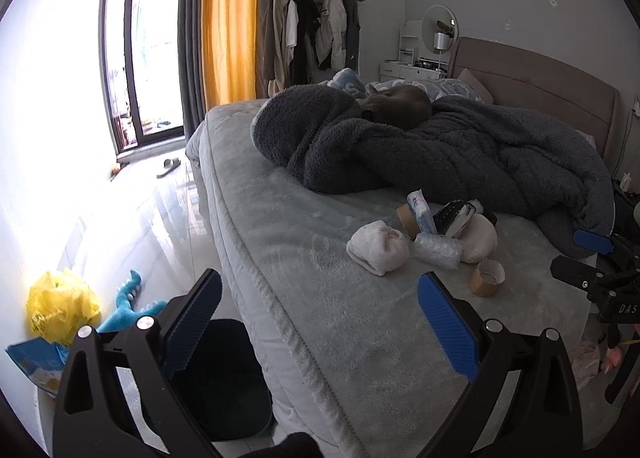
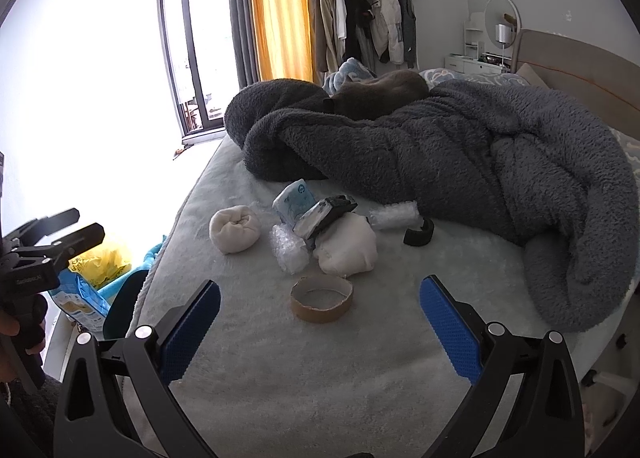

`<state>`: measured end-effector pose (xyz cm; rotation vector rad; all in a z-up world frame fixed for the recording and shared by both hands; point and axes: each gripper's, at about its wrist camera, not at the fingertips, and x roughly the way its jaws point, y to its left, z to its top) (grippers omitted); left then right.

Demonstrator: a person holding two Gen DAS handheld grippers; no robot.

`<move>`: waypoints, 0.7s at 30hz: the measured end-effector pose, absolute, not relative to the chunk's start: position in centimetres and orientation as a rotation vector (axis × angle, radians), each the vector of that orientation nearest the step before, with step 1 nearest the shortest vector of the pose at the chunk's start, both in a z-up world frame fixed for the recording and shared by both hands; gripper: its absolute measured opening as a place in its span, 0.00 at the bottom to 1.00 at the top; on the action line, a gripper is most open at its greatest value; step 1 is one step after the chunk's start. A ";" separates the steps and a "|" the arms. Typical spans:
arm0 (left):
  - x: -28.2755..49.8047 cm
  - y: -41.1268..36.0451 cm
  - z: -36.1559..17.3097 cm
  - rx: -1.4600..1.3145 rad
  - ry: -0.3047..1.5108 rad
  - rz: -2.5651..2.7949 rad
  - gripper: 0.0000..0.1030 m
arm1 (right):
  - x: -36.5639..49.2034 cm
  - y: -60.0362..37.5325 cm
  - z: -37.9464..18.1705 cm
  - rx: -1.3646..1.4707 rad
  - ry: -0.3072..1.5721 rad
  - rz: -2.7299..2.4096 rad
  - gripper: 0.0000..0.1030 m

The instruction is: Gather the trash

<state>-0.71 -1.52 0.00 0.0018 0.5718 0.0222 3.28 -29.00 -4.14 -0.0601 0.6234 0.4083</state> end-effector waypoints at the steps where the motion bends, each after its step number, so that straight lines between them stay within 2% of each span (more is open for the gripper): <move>1: -0.8 -1.7 0.1 0.017 0.563 0.027 0.97 | 3.5 -28.8 -4.5 -0.064 0.633 0.402 0.98; 11: -0.2 -1.8 0.4 0.010 0.575 -0.069 0.96 | 5.6 -27.8 -7.5 -0.062 0.729 0.436 0.96; 21: 1.7 -0.6 -0.1 0.011 0.612 -0.093 0.96 | 8.2 -27.1 -11.0 -0.054 0.813 0.445 0.75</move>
